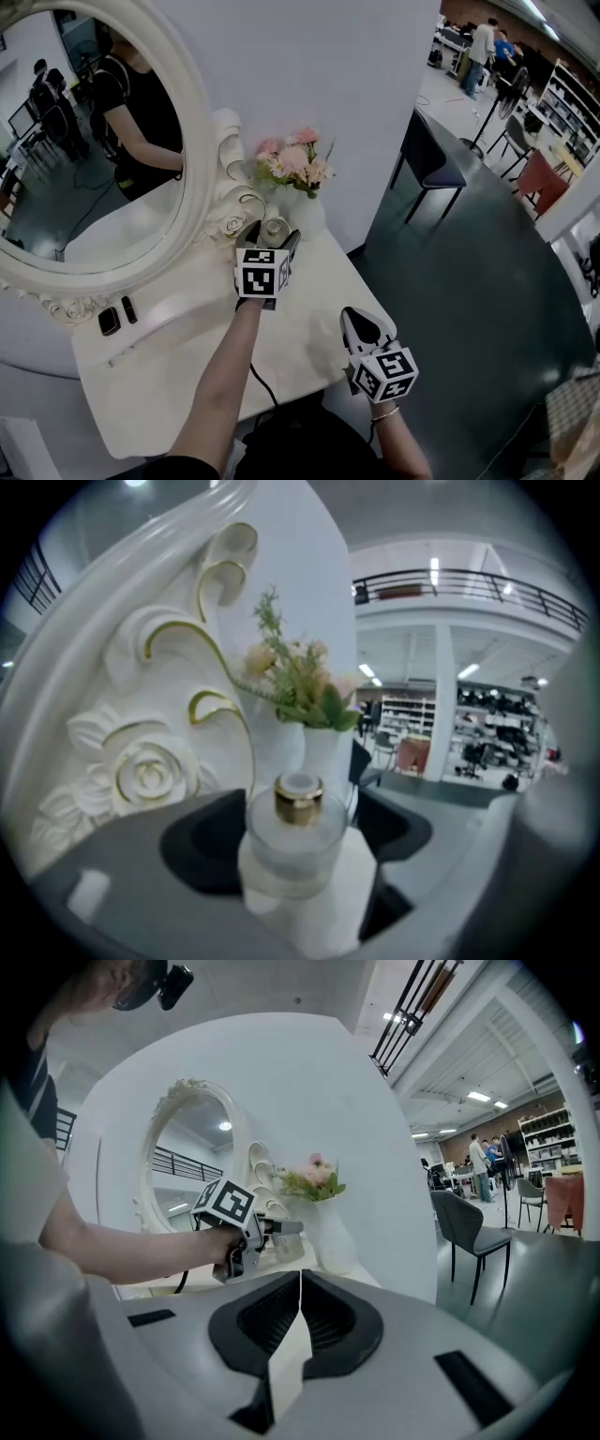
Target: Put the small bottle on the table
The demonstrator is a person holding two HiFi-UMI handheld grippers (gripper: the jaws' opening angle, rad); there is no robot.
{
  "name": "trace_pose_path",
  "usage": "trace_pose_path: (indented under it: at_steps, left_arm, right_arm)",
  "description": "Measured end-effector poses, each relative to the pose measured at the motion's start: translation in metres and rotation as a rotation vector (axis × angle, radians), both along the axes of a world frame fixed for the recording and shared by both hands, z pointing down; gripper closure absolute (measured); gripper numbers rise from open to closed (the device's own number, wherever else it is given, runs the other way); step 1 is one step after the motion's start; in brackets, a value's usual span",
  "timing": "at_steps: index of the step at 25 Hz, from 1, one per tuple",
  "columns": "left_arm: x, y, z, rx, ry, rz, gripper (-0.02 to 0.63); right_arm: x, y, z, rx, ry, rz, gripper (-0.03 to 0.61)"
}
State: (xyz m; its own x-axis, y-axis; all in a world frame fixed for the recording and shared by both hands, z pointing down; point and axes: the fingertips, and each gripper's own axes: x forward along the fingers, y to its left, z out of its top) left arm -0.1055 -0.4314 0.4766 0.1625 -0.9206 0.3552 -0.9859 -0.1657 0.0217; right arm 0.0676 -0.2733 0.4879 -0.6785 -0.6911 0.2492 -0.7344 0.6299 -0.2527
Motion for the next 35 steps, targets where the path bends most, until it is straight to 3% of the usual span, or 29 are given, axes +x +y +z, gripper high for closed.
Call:
trace_pose_path:
  at_steps: [4, 12, 35]
  left_arm:
    - [0.0, 0.016, -0.005, 0.012, 0.021, 0.004, 0.246]
    - [0.002, 0.048, -0.011, 0.035, 0.017, 0.009, 0.358]
    - [0.017, 0.145, 0.014, -0.008, 0.062, 0.119, 0.557]
  right_arm:
    - [0.002, 0.002, -0.004, 0.01, 0.002, 0.01, 0.572]
    - [0.003, 0.007, -0.008, 0.025, -0.003, 0.034, 0.574]
    - [-0.008, 0.036, -0.018, 0.067, 0.008, 0.082, 0.574]
